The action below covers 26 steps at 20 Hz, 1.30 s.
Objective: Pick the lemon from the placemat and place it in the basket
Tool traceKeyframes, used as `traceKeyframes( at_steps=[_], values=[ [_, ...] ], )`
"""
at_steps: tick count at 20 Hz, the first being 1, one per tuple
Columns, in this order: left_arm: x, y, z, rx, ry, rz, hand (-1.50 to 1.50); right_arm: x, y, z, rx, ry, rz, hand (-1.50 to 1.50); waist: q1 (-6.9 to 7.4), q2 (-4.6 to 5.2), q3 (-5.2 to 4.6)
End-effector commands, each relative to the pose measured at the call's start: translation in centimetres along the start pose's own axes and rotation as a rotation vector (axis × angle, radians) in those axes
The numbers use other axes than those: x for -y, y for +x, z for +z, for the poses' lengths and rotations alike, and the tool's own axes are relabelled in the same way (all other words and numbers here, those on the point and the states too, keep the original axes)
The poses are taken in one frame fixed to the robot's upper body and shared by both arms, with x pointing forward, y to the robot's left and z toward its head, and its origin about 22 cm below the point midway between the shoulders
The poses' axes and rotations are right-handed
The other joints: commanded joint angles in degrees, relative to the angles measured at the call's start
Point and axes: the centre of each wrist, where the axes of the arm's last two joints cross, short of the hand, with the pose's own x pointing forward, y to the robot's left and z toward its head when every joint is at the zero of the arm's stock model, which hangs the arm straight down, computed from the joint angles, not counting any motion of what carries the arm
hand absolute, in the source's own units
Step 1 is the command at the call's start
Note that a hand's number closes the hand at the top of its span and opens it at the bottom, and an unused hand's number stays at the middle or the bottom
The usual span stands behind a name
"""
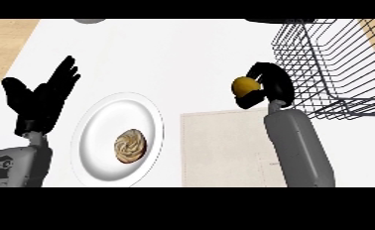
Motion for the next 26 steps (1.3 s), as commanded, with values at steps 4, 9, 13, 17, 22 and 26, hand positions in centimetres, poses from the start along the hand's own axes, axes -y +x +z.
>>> traceKeyframes(
  at_steps=[4,9,13,17,22,26],
  values=[
    [1.9,1.0,-0.6,0.031,-0.081,-0.012,0.0,6.1,5.8,-1.8,-0.248,-0.396,-0.335,1.5,5.57,0.7,0.08],
    [3.0,2.0,-1.4,0.056,-0.121,-0.018,0.0,8.8,11.6,-1.6,-0.21,-0.687,-0.401,1.5,7.33,1.22,-0.44],
    [3.0,2.2,-1.6,0.06,-0.124,-0.026,0.0,10.3,13.6,-2.3,-0.284,-0.829,-0.411,1.5,7.44,1.14,-0.56],
    [3.7,1.9,-1.8,0.045,-0.127,-0.024,0.0,13.0,15.7,-2.7,-0.361,-0.919,-0.381,1.5,7.31,1.15,-0.62],
    [4.9,2.3,-2.0,0.052,-0.141,-0.026,0.0,16.0,17.3,-3.2,-0.428,-1.01,-0.29,1.5,7.05,1.2,-0.53],
    [4.3,2.5,-2.3,0.059,-0.122,-0.02,0.0,18.3,17.6,-3.6,-0.482,-1.083,-0.275,1.5,6.84,1.41,-0.42]
  ],
)
